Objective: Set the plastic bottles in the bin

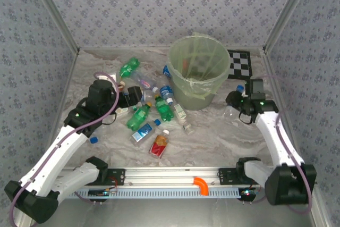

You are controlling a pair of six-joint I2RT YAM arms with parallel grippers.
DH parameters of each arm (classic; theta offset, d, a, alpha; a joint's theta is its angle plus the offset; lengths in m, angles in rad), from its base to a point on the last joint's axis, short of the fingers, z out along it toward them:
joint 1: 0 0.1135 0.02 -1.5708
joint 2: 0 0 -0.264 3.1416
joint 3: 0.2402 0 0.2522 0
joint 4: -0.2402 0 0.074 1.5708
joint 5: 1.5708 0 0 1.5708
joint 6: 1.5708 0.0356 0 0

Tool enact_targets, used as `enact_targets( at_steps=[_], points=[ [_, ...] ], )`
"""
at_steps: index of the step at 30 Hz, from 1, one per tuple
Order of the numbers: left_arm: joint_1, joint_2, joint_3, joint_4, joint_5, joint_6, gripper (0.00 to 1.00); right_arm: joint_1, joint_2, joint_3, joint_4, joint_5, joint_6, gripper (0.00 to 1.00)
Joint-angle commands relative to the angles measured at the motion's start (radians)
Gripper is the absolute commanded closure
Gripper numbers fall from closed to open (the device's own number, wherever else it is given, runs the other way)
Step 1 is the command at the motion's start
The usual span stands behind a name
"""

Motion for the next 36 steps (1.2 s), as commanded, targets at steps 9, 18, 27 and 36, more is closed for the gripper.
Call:
enact_targets(
  at_steps=[9, 18, 27, 36],
  points=[
    [-0.014, -0.035, 0.041, -0.008, 0.029, 0.031, 0.00, 0.121, 0.020, 0.506, -0.067, 0.117, -0.037, 0.53],
    [-0.027, -0.050, 0.065, -0.018, 0.077, 0.067, 0.00, 0.316, 0.312, 0.809, -0.095, 0.197, -0.119, 0.50],
    [-0.035, -0.081, 0.090, -0.062, 0.072, 0.090, 0.00, 0.348, 0.537, 0.974, -0.141, 0.189, -0.152, 0.50],
    [-0.034, -0.077, 0.100, -0.075, 0.080, 0.112, 0.00, 0.350, 0.670, 1.070, -0.220, 0.177, -0.165, 0.46]
  ],
)
